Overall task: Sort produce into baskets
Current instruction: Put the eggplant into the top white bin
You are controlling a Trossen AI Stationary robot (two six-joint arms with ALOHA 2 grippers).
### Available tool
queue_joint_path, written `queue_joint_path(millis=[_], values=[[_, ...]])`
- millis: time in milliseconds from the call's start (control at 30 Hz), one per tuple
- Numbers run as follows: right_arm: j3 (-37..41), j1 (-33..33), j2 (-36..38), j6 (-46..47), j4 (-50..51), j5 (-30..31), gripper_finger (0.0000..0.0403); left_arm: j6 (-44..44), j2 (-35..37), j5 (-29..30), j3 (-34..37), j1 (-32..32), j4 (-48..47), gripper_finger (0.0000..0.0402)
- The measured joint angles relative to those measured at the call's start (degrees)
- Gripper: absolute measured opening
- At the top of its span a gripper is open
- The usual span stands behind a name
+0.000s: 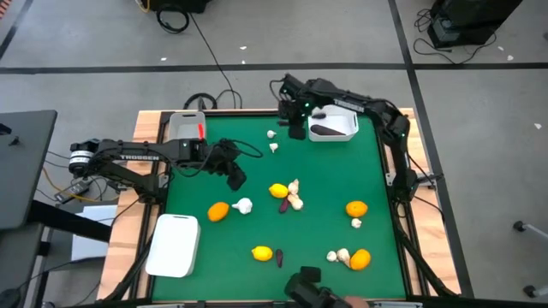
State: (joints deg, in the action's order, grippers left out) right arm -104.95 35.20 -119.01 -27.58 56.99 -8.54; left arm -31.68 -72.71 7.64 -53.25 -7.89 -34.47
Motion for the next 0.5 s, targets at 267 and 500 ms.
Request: queue_joint_path(millis=[267, 500], values=[[0.0, 8.9, 5.0, 7.9, 6.4, 3.2, 0.0002, 0.0, 0.0, 2.1, 0.0, 0.0, 4.0, 0.0223], [3.5, 16.1, 6.8, 18.4, 14.6, -0.5, 0.0002, -0.4, 0.0, 2.2, 0.0, 0.1, 6.0, 0.0223]])
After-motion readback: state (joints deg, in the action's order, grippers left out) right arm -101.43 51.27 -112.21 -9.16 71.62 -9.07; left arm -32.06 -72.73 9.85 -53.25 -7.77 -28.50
